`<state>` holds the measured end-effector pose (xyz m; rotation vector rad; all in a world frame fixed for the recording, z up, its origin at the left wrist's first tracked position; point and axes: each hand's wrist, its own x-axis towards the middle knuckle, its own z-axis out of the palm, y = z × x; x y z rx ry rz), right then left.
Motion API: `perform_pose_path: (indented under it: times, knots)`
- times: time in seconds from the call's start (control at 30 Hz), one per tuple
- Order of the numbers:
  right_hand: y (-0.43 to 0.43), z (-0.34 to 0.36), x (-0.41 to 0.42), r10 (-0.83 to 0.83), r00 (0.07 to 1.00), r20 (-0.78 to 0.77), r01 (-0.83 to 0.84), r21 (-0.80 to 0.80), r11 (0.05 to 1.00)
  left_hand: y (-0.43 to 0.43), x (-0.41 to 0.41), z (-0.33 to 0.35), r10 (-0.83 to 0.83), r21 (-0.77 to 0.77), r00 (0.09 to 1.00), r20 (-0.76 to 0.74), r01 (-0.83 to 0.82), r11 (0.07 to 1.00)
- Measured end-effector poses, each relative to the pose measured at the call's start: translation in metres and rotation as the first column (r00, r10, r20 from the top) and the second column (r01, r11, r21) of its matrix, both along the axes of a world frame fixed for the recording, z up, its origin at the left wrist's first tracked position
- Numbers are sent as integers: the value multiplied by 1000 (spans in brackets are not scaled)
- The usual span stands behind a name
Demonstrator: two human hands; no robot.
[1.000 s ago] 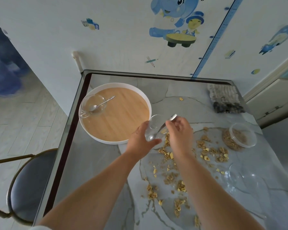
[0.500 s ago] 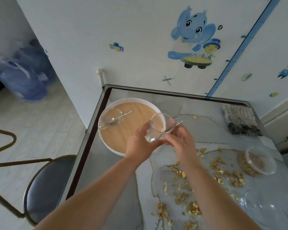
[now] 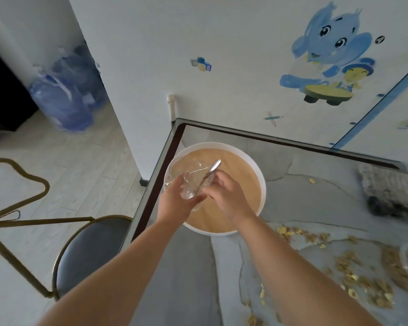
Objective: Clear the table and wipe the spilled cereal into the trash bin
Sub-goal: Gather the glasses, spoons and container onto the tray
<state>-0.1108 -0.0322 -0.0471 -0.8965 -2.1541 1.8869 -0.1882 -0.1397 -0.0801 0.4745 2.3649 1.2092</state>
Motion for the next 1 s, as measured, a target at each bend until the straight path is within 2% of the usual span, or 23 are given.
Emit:
perform_pose_path:
  times: [0.33, 0.5, 0.6, 0.77, 1.0]
  knots:
    - [-13, -6, -5, -43, 998, 41, 42, 25, 999, -4, -5, -3, 10, -10, 999, 54, -9, 1000]
    - [-13, -1, 19, -177, 982, 67, 174, 45, 984, -15, 17, 7, 124, -31, 991, 53, -123, 992]
    - [-14, 3, 40, -285, 956, 71, 282, 50, 958, -24, 43, 11, 131, -9, 990, 45, -131, 991]
    - [-20, 9, 86, -429, 900, 75, 424, 72, 903, -29, 89, 17, -38, 43, 998, 57, 36, 998]
    - [-24, 20, 189, -643, 762, 85, 637, 85, 766, -2, 132, 42, -290, 130, 956, 51, 282, 951]
